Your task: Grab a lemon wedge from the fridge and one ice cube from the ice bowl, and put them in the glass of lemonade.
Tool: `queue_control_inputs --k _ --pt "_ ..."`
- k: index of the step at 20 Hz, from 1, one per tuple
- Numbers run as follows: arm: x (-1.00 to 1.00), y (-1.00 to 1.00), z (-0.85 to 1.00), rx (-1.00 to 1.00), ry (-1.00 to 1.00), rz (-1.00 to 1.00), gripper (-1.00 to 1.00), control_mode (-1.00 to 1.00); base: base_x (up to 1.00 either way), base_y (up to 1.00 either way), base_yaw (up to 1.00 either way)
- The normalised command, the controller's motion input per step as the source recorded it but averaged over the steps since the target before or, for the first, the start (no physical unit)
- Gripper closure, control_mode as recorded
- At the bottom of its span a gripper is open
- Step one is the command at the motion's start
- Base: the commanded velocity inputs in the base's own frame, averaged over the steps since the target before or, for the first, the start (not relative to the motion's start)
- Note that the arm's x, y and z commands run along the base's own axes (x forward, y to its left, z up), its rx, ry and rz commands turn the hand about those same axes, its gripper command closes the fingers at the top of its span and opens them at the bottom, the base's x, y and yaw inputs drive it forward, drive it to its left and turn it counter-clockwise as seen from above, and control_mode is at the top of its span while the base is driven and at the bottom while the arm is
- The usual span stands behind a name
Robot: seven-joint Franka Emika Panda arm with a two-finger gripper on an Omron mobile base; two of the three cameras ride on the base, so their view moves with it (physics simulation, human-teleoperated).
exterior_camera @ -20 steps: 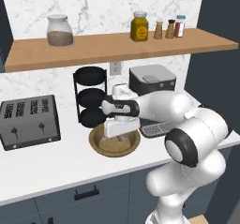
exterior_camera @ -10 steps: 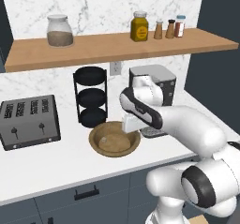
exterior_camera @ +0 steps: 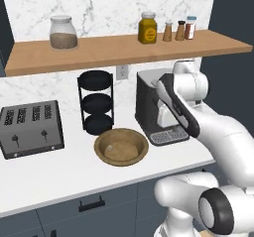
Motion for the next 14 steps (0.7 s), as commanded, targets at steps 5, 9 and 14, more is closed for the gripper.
queue_control_inputs --k 5,9,14 --pt "-0.06 -1.00 0.08 0.00 -0.08 -0.19 1.00 -1.00 0.00 0.00 0.00" --pt "0.19 -0.83 0.31 -0.07 -0.01 -0.20 1.00 -1.00 0.00 0.00 0.00" --pt "0.43 -0.67 0.50 -0.18 0.00 -0.21 1.00 -1.00 0.00 0.00 0.00"
